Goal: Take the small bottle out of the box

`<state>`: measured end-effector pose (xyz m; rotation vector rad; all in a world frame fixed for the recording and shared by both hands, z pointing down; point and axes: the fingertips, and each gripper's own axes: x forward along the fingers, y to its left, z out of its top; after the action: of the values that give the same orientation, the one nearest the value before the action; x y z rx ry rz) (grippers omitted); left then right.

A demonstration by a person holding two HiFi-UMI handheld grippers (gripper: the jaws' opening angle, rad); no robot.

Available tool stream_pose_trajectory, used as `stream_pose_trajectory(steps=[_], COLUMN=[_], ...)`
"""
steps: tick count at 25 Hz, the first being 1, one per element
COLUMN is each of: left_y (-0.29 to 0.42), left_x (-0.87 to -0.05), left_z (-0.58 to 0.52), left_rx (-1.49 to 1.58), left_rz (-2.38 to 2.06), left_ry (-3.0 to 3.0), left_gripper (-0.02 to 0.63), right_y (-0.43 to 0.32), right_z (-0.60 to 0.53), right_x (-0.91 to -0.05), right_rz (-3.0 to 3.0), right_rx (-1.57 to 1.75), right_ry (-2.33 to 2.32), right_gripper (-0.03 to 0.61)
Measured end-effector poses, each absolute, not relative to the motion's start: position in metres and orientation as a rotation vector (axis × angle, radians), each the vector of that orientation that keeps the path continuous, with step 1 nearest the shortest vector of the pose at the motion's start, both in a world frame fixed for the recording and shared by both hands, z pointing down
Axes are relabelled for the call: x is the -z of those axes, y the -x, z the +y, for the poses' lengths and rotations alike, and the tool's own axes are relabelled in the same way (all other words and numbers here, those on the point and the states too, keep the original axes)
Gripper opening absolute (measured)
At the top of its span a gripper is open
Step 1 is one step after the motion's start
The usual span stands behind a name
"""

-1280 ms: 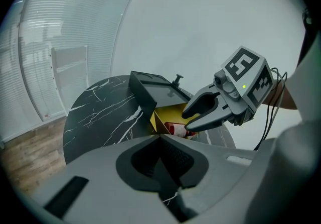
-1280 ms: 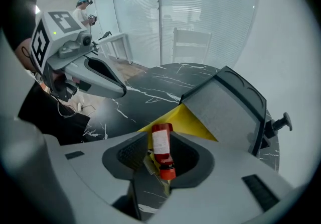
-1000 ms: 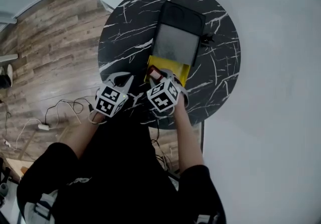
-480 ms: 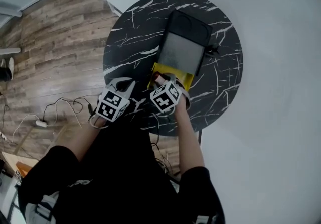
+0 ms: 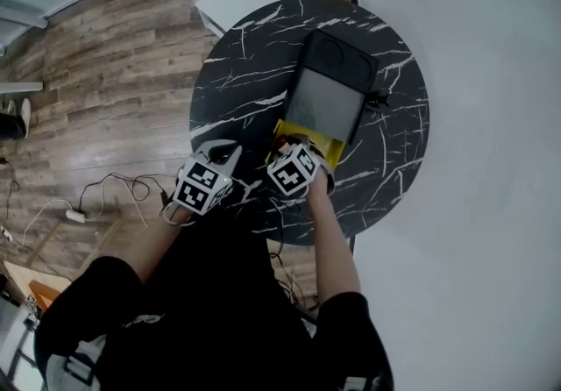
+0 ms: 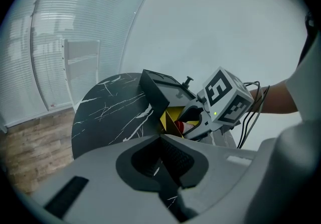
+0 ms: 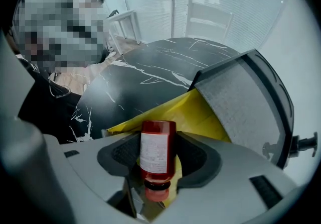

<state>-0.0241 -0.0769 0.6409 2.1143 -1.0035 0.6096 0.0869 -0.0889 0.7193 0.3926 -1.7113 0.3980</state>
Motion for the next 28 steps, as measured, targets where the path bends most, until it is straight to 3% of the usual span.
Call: stream_pose_trajectory(steps=[13, 28], left_y=[0.025, 0.011], left_x=[-0.631, -0.622], left_z=[-0.088, -0.124], left_rx=[-0.632, -0.682], left_rz=[-0.901, -0.761], left_ry=[-2.171, -2.312], left_gripper=[-0.002, -0.002], right_y=[-0.086, -0.097], right_z=[-0.103, -0.121], right_x=[-0.698, -0.632], right_rz=[-1.743, -1.869], right_rx=[-0.399, -0.447], right_ry=[-0.646, -1.337], right_gripper=[0.21, 0.21])
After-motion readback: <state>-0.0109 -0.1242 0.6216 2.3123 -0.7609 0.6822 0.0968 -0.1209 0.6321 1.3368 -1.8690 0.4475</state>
